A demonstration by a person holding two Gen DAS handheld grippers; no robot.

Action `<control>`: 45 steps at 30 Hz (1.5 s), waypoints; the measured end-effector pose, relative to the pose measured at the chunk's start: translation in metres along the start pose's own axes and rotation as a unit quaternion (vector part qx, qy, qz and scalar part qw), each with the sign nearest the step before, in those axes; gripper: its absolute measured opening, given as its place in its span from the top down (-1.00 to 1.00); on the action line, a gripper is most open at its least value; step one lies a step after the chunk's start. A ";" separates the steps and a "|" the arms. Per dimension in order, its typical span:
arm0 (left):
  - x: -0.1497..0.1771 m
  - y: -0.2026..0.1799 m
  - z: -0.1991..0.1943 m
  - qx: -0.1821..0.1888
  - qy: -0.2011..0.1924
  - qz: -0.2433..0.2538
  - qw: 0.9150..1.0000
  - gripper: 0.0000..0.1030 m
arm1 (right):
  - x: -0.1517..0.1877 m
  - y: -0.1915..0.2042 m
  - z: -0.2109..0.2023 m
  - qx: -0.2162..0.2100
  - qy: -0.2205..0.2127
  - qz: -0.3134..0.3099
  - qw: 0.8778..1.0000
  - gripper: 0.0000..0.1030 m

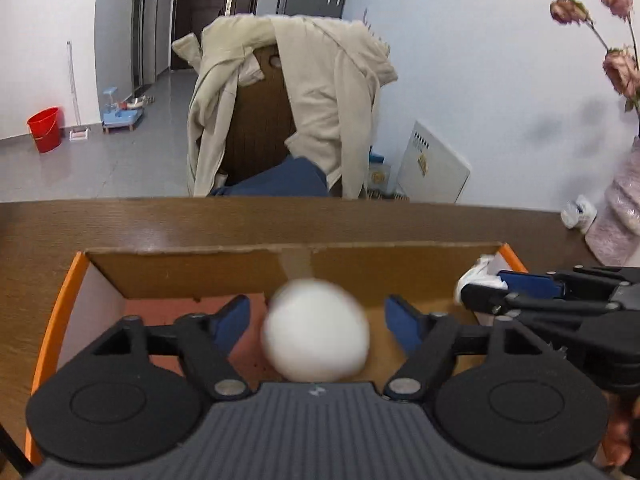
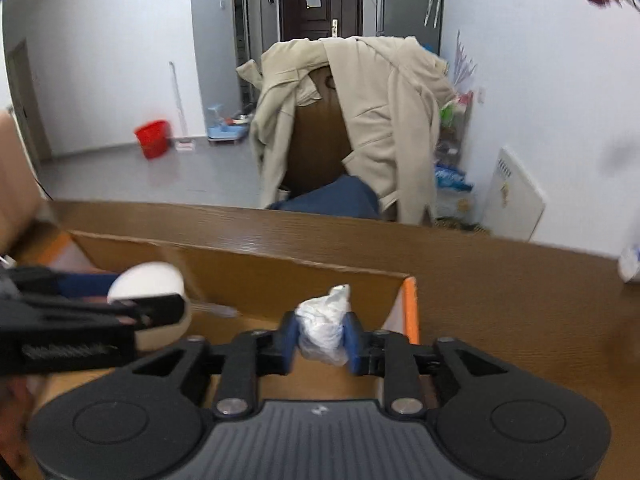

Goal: Organize soft objects
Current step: 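Drop the foam cylinder and tissue into the box, opening both grippers, then grasp the white foam wedge with the left gripper while the right grasps the clear plastic bag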

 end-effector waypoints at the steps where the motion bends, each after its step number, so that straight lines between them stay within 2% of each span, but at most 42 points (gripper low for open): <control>1: -0.001 0.001 -0.002 0.005 -0.001 0.001 1.000 -0.54 | 0.000 0.000 -0.001 0.004 -0.006 0.003 1.000 0.08; 5: -0.005 0.004 -0.024 -0.002 -0.007 0.004 1.000 -0.55 | 0.002 -0.006 -0.023 0.001 -0.026 0.019 0.999 0.03; 8: -0.003 0.006 -0.069 0.009 -0.024 0.012 1.000 -0.62 | 0.000 -0.006 -0.065 0.000 -0.060 0.012 0.998 0.01; 13: 0.021 0.013 -0.175 0.014 -0.099 0.055 0.993 -0.83 | 0.019 -0.004 -0.165 -0.010 -0.119 -0.006 0.993 -0.41; 18: 0.079 0.030 -0.281 0.005 -0.184 0.074 0.980 -1.00 | 0.074 0.008 -0.258 -0.016 -0.160 -0.014 0.987 -0.54; 22: 0.138 0.040 -0.336 0.005 -0.216 0.088 0.972 -1.00 | 0.127 0.032 -0.310 -0.021 -0.183 -0.014 0.983 -0.58; 26: 0.199 0.052 -0.362 0.004 -0.209 0.092 0.974 -1.00 | 0.188 0.064 -0.350 -0.013 -0.216 -0.007 0.976 -0.74; 30: 0.254 0.068 -0.378 0.010 -0.189 0.067 0.980 -1.00 | 0.238 0.097 -0.361 0.005 -0.208 -0.005 0.978 -0.74; 34: 0.298 0.079 -0.394 0.013 -0.190 0.046 0.981 -1.00 | 0.281 0.126 -0.368 -0.007 -0.195 0.000 0.981 -0.74; 39: 0.326 0.073 -0.402 -0.007 -0.189 0.076 0.979 -1.00 | 0.312 0.147 -0.367 -0.035 -0.164 0.017 0.986 -0.74; 45: 0.336 0.068 -0.395 -0.008 -0.174 0.083 0.981 -1.00 | 0.325 0.150 -0.371 -0.034 -0.161 0.023 0.986 -0.74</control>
Point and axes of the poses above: each gripper's, at about its wrist camera, not at the fingertips, and z roughly the way its jaws point, y to its left, x to its underside, the point moved 1 cm from there along z, roughly the way its jaws point, and after that the axes turned 14 degrees about -z, right-handed, at the moved point
